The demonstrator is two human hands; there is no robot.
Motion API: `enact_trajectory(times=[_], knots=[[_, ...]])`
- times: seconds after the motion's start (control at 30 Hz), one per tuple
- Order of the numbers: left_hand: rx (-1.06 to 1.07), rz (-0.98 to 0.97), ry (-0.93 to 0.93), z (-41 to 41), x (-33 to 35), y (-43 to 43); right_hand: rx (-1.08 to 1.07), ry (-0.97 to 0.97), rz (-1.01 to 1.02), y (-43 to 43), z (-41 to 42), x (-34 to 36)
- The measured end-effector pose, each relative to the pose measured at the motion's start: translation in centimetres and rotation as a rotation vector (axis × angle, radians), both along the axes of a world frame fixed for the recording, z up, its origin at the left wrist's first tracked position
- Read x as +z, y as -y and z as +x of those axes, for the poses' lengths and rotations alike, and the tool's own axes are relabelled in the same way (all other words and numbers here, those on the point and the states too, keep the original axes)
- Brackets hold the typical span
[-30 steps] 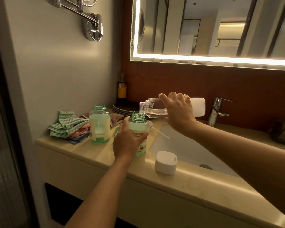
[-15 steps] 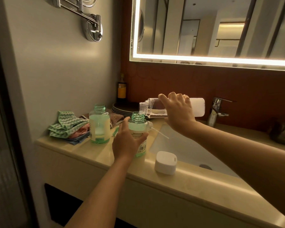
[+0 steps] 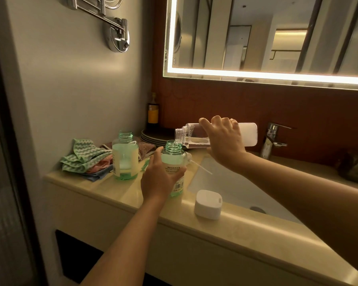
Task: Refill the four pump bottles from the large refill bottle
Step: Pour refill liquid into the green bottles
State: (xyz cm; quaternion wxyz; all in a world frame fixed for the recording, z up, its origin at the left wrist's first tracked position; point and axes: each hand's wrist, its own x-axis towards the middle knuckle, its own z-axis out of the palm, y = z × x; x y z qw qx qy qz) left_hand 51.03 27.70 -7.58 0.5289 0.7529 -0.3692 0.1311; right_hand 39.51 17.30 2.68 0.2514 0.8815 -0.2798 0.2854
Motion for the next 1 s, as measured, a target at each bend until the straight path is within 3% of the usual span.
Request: enact_trajectory(times=[1.0], knots=[[0.009,0.001,0.001,0.12,-0.13,0.05,0.000,-0.005,-0.003,-0.05,0.00,0.11]])
